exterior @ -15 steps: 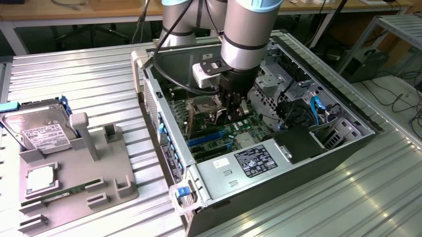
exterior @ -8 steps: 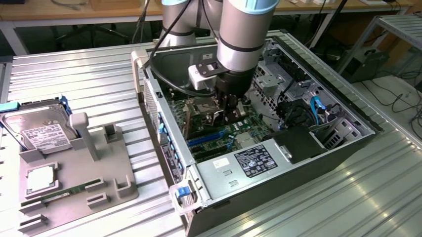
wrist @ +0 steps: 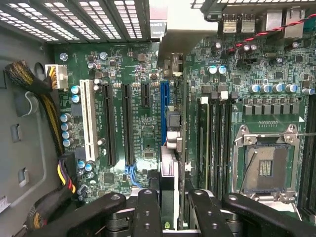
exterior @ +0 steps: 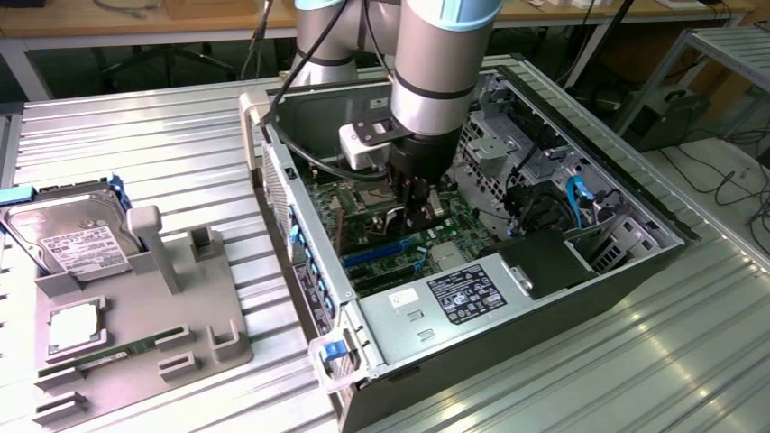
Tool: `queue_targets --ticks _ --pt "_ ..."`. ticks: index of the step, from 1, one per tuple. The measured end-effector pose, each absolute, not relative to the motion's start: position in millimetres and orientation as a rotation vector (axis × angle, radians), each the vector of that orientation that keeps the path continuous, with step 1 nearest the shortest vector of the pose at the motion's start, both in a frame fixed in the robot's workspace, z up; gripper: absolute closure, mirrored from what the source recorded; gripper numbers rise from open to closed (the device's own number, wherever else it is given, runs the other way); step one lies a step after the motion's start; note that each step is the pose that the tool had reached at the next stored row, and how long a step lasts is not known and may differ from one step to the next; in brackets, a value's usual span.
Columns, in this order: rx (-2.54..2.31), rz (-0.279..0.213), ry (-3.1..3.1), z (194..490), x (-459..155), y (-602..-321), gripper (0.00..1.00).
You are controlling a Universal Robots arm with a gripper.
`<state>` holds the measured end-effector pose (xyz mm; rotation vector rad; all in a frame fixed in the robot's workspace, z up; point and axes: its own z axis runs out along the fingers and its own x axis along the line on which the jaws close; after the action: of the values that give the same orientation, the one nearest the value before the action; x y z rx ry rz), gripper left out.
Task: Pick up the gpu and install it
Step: 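Insert the gpu into the slot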
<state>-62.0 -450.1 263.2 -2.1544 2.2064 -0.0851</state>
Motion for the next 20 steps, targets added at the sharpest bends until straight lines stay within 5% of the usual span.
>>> queue_targets --ticks 20 --pt "-2.147 -0.043 2.201 258 -74 -460 0.73"
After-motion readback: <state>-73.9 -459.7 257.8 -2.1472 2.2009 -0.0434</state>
